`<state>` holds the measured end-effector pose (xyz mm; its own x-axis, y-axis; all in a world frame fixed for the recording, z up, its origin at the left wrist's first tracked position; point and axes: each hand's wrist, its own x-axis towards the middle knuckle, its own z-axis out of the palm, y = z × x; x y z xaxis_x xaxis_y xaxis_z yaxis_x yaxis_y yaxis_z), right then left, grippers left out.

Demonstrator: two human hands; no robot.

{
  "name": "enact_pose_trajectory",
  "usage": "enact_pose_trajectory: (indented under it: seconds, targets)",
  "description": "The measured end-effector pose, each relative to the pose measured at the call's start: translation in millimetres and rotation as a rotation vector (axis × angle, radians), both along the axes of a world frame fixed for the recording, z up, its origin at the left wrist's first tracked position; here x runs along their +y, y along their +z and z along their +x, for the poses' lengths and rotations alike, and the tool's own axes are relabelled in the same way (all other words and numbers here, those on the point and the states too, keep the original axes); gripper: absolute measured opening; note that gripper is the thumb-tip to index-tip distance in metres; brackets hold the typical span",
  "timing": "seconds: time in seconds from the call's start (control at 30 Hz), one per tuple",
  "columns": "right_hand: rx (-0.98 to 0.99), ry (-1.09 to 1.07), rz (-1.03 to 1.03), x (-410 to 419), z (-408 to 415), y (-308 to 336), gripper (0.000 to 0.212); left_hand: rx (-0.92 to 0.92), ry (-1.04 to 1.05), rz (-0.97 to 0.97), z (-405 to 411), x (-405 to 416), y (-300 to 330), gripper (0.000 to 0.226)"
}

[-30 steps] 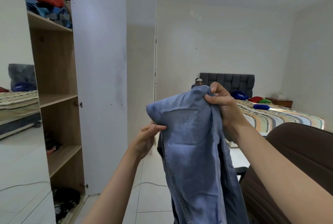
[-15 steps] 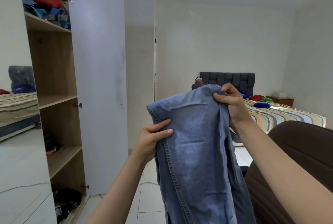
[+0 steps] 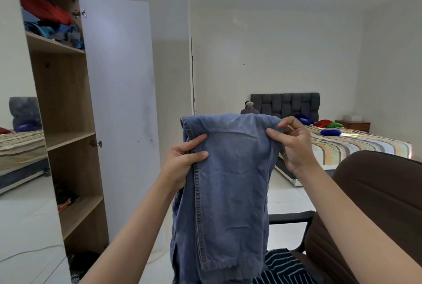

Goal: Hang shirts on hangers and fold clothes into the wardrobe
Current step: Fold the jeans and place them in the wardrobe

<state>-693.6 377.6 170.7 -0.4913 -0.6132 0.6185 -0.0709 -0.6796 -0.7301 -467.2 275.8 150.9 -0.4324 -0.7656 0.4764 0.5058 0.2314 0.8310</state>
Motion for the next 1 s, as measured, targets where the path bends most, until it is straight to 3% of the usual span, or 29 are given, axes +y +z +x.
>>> enact_pose_trajectory:
  seconds: [0.13,0.3,0.43,0.57,0.67,0.8,0.87,1.0]
  targets:
    - [0.017,0.010,-0.045,9,4,-1,0.028,-0.006,-0.001,-0.023,0,3,10,0.045]
    - [0.189,-0.258,-0.083,19,14,-40,0.063,-0.033,-0.007,-0.060,-3,10,26,0.042]
    - [0.333,-0.278,-0.009,15,28,-100,0.099,-0.032,-0.019,-0.038,1,11,35,0.044]
    - [0.379,-0.188,0.066,11,48,-144,0.112,-0.027,-0.006,-0.004,2,7,41,0.046]
    - [0.497,-0.200,0.060,14,55,-155,0.102,-0.028,0.014,0.035,4,4,43,0.047]
    - [0.678,-0.226,-0.055,16,65,-155,0.064,-0.052,0.025,0.092,8,-3,39,0.049]
    - [0.639,-0.208,-0.040,14,70,-149,0.047,-0.072,0.033,0.102,9,-6,37,0.050]
    - [0.432,-0.141,0.030,12,74,-127,0.049,-0.065,0.052,0.132,13,-13,37,0.050]
